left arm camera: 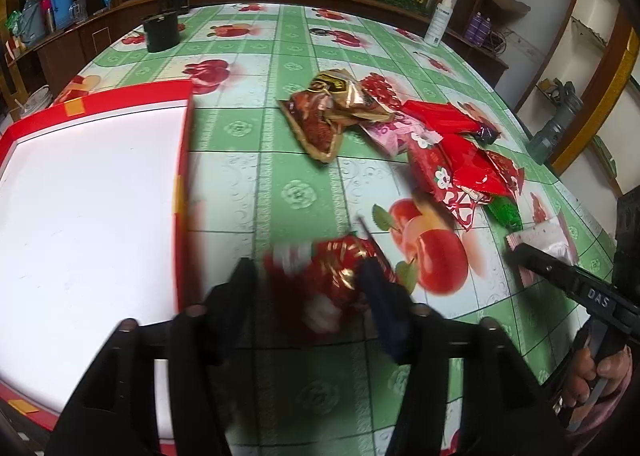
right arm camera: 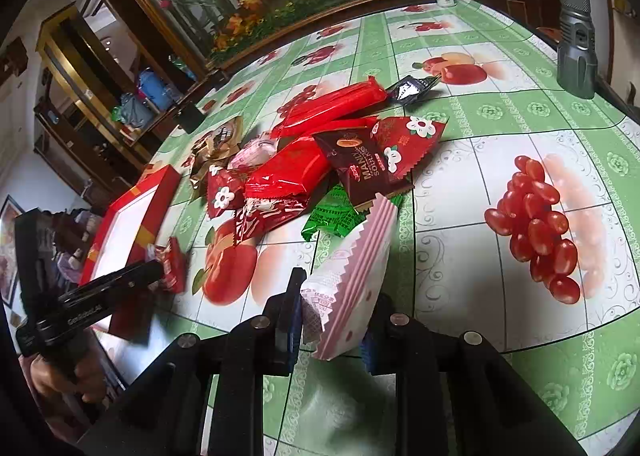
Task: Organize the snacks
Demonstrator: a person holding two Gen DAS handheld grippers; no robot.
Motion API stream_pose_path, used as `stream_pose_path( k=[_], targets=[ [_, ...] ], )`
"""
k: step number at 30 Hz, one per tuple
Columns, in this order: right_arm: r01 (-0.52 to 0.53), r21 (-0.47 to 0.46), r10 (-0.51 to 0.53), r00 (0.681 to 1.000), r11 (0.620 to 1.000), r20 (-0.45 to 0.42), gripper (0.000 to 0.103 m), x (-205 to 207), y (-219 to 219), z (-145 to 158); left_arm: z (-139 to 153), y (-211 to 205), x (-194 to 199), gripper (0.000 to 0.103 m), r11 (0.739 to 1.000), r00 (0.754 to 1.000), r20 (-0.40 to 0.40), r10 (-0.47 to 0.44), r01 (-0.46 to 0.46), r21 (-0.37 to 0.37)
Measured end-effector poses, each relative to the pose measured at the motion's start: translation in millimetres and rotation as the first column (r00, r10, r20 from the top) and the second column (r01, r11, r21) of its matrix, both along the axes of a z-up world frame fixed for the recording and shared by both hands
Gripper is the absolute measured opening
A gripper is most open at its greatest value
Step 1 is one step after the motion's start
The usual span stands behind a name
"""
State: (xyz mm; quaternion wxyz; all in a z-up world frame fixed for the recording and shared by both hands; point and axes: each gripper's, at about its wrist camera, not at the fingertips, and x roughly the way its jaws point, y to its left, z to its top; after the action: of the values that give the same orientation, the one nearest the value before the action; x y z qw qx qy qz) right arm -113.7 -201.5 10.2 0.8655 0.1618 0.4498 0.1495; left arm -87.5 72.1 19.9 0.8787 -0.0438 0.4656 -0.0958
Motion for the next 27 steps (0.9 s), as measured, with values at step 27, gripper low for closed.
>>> stream_pose_path(
  k=[27],
  targets=[
    [-0.013, -0.044, 0.014, 1.0, 0.999, 0.02, 0.025, -4, 5, 1, -6, -30, 9, 0.031, 0.98, 0.98, 0.065, -0.187, 0.19, -0.056]
  ],
)
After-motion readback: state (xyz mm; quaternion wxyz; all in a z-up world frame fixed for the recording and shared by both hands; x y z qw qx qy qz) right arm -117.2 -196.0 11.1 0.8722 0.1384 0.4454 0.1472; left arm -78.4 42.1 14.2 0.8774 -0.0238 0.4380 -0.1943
